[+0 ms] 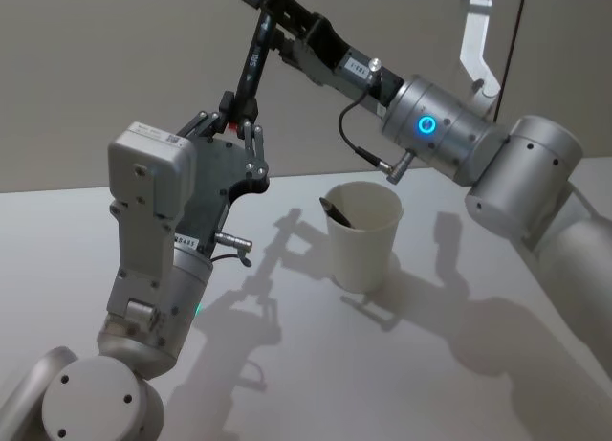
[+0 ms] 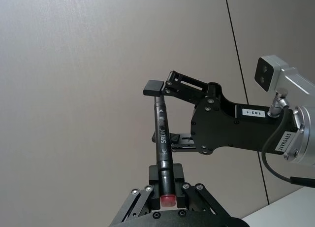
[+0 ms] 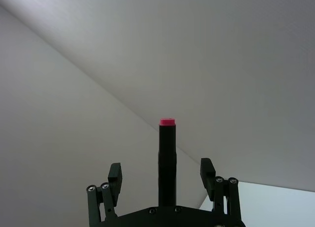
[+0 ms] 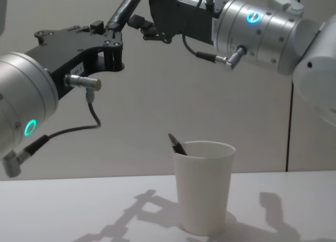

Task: Place the pen into the pen holder.

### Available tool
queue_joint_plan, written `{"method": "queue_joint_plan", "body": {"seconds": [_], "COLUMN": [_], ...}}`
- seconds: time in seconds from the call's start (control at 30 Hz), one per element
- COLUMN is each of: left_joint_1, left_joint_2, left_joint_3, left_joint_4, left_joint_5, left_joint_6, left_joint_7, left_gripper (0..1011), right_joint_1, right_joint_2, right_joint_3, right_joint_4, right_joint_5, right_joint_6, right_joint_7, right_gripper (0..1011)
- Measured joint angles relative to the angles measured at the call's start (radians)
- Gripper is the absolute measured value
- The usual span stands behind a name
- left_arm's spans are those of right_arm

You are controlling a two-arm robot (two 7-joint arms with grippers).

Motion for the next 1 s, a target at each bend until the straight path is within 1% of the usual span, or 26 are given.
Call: {"method": "queue_joint_plan", "body": {"seconds": [0.27,0.43,0.47,0.5,0.57,0.6,0.63,0.73,0.8,0.87,0.93,0.97,1.0], "left_joint_1": [0.000,0.000,0.000,0.000,0.000,0.000,0.000,0.000,0.000,0.000,0.000,0.000,0.000], "left_joint_2": [0.000,0.000,0.000,0.000,0.000,0.000,0.000,0.000,0.000,0.000,0.000,0.000,0.000], "left_joint_3": [0.000,0.000,0.000,0.000,0.000,0.000,0.000,0.000,0.000,0.000,0.000,0.000,0.000], "left_joint_4": [0.000,0.000,0.000,0.000,0.000,0.000,0.000,0.000,0.000,0.000,0.000,0.000,0.000], "left_joint_5": [0.000,0.000,0.000,0.000,0.000,0.000,0.000,0.000,0.000,0.000,0.000,0.000,0.000], "left_joint_6": [0.000,0.000,0.000,0.000,0.000,0.000,0.000,0.000,0.000,0.000,0.000,0.000,0.000], "left_joint_7": [0.000,0.000,0.000,0.000,0.000,0.000,0.000,0.000,0.000,0.000,0.000,0.000,0.000], "left_gripper": [160,160,160,159,159,160,160,160,159,160,159,159,160], "right_joint_1": [-0.003,-0.005,-0.006,-0.006,-0.006,-0.006,-0.006,-0.006,-0.007,-0.007,-0.007,-0.007,-0.007], "right_joint_2": [0.004,0.005,0.006,0.006,0.006,0.006,0.007,0.007,0.007,0.007,0.007,0.007,0.008], "right_joint_3": [-0.001,-0.001,-0.001,-0.001,-0.002,-0.002,-0.002,-0.002,-0.002,-0.002,-0.002,-0.002,-0.002], "right_joint_4": [-0.005,-0.007,-0.007,-0.007,-0.007,-0.008,-0.008,-0.008,-0.008,-0.008,-0.009,-0.009,-0.009], "right_joint_5": [0.006,0.008,0.009,0.009,0.010,0.010,0.010,0.011,0.011,0.011,0.011,0.011,0.011], "right_joint_6": [0.001,0.002,0.002,0.002,0.002,0.003,0.003,0.003,0.003,0.003,0.003,0.003,0.003], "right_joint_7": [-0.001,-0.002,-0.002,-0.002,-0.003,-0.003,-0.003,-0.003,-0.003,-0.003,-0.003,-0.003,-0.003], "right_gripper": [1001,927,873,873,825,773,773,656,622,533,490,429,415]}}
